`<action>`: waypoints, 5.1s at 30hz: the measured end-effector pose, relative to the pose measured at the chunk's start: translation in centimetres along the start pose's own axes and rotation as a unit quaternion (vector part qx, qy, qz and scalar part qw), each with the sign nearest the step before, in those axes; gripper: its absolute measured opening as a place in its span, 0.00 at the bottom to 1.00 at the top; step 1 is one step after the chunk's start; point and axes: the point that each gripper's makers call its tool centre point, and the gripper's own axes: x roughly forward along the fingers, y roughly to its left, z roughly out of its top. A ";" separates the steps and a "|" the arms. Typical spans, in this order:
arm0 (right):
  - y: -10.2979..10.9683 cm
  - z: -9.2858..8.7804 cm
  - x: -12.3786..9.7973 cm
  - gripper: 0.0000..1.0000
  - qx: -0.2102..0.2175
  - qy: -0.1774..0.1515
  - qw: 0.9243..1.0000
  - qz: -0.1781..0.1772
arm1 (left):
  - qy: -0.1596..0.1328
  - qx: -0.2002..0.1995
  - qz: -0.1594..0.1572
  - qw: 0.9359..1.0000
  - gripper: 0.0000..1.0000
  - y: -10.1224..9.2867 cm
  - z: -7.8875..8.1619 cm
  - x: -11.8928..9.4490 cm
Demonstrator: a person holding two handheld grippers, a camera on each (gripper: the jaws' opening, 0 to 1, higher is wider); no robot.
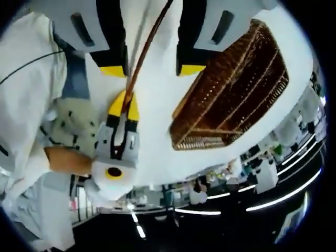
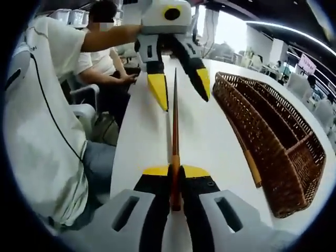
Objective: Arrange the knives, forks, and spoons in their matching storage slots by inserting each utensil handle-first until every utensil is classified and aligned in the correct compartment
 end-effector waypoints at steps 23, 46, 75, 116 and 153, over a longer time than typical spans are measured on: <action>-1.5 -0.1 -2.0 0.06 0.060 -0.017 0.996 -0.057 | -0.120 -0.140 0.171 0.968 0.96 4.5 -1.3 -3.6; -7.8 0.0 -6.9 0.06 0.196 -0.041 0.966 -0.165 | -0.098 -0.143 0.253 0.952 0.98 5.0 -3.4 -3.0; -15.7 0.5 -9.9 0.06 0.286 -0.044 0.921 -0.262 | -0.121 -0.169 0.287 0.935 0.94 4.7 -5.5 -3.1; -19.2 -3.6 -5.9 0.06 0.462 0.011 0.820 -0.338 | -0.116 -0.165 0.302 0.932 0.93 4.0 -5.7 -4.2; -22.0 -4.1 -5.2 0.14 0.471 0.029 0.829 -0.299 | -0.136 -0.192 0.290 0.928 0.94 2.6 -4.7 -4.1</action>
